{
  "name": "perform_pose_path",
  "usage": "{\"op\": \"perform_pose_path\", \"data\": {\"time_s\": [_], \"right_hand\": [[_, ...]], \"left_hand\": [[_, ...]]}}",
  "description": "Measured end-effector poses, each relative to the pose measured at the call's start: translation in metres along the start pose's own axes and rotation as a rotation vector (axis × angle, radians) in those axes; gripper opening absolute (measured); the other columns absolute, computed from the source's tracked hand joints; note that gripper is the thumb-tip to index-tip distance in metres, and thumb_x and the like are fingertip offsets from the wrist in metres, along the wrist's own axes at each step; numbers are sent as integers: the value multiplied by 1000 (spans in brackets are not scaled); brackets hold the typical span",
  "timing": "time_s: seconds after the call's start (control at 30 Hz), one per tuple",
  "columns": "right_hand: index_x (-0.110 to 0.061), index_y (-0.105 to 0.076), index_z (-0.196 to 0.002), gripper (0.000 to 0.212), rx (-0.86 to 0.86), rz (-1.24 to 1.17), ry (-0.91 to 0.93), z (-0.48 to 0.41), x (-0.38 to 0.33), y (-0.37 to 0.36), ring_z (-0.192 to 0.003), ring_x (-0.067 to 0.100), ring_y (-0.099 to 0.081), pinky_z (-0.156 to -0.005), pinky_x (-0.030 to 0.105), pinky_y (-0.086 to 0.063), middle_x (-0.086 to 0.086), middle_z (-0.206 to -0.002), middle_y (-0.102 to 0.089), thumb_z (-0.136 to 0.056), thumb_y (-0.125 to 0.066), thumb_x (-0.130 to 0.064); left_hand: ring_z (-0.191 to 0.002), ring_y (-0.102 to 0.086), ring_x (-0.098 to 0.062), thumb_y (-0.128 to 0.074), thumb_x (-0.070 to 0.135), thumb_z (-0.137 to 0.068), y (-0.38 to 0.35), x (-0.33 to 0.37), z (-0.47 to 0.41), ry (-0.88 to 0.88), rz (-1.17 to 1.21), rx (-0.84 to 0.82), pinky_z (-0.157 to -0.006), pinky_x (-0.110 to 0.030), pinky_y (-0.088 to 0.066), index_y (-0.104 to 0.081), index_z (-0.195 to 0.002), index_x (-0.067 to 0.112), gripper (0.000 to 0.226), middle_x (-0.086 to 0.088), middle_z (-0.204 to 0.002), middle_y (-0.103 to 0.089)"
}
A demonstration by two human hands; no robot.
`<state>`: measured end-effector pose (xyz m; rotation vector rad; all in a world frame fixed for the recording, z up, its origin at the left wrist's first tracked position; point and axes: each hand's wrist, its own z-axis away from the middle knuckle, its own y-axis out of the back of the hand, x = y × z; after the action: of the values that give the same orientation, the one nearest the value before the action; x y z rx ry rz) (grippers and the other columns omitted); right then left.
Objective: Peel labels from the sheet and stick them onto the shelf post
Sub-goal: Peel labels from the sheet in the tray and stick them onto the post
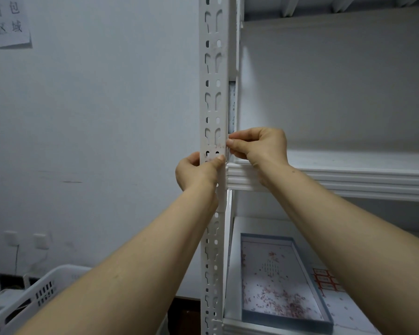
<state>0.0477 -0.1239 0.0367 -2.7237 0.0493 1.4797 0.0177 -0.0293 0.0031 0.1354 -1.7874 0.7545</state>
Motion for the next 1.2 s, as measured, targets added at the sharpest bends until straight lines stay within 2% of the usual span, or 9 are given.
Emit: {"op": "perform_pose_path", "data": {"time_s": [0.1, 0.2, 0.3, 0.43, 0.53, 0.67, 0.77, 0.97, 1.2], "right_hand": [[-4, -72, -80, 9, 3, 1, -2, 0, 0, 0, -54, 8, -63, -59, 15, -55, 4, -65, -67, -74, -75, 2], [-7, -71, -77, 10, 2, 0, -3, 0, -1, 0, -52, 5, -63, -57, 14, -53, 3, -65, -67, -74, -76, 2], [-7, -71, -78, 10, -5, 1, -2, 1, -1, 1, -56, 9, -64, -60, 15, -55, 4, -67, -68, -74, -76, 1], [-12, -70, -72, 13, -6, 8, -1, 1, -1, 1, -57, 10, -65, -60, 15, -55, 3, -67, -68, -74, -76, 0], [-12, -70, -72, 14, -10, 7, -2, 1, -1, 1, -56, 8, -65, -59, 15, -54, 3, -67, -68, -75, -76, 0], [-11, -70, -72, 14, -5, -1, -3, 1, -2, 1, -54, 7, -64, -59, 15, -54, 3, -66, -68, -75, -75, 1], [-11, -70, -72, 14, -2, 2, -3, 2, -1, 1, -54, 8, -64, -60, 16, -55, 4, -66, -68, -74, -75, 1], [-9, -70, -73, 13, -12, -6, -16, 4, -3, 1, -61, 14, -66, -65, 20, -58, 5, -68, -68, -74, -75, 2], [-9, -71, -74, 12, -17, 0, -24, 5, -4, 2, -62, 13, -66, -67, 20, -58, 5, -69, -68, -74, -76, 2]], "left_hand": [[-79, -63, -15, -76, 8, -76, 0, -1, -1, -6, -4, -4, -69, -26, -52, -62, -115, 9, 42, -6, -107, -69], [-78, -62, -13, -75, 5, -76, 2, -2, -1, -26, -17, -31, -68, -24, -50, -62, -116, 9, 43, -5, -107, -69], [-85, -63, -14, -73, -1, -75, 3, -4, -1, -32, -3, -46, -74, -24, -50, -61, -117, 9, 45, -5, -108, -68], [-90, -64, -15, -73, 0, -76, 3, -7, -1, -45, 8, -32, -65, -16, -46, -60, -119, 9, 47, -4, -110, -68], [-80, -61, -10, -73, 1, -77, 1, -5, -1, -40, 22, -21, -60, -13, -43, -60, -119, 8, 45, -5, -110, -68], [-71, -60, -5, -73, 4, -78, -2, -3, 0, -42, 13, -11, -60, -15, -45, -64, -113, 8, 36, -5, -102, -70], [-73, -62, -9, -75, 9, -76, -3, -3, -1, -40, 12, 4, -65, -19, -49, -66, -108, 8, 33, -4, -97, -71], [-88, -62, -12, -75, 4, -76, 1, -9, 0, -76, -23, -22, -73, -20, -46, -58, -120, 10, 48, -2, -110, -67], [-94, -65, -17, -77, 11, -75, -4, -12, -3, -89, -21, 19, -84, -28, -52, -59, -119, 10, 47, -4, -110, -67]]}}
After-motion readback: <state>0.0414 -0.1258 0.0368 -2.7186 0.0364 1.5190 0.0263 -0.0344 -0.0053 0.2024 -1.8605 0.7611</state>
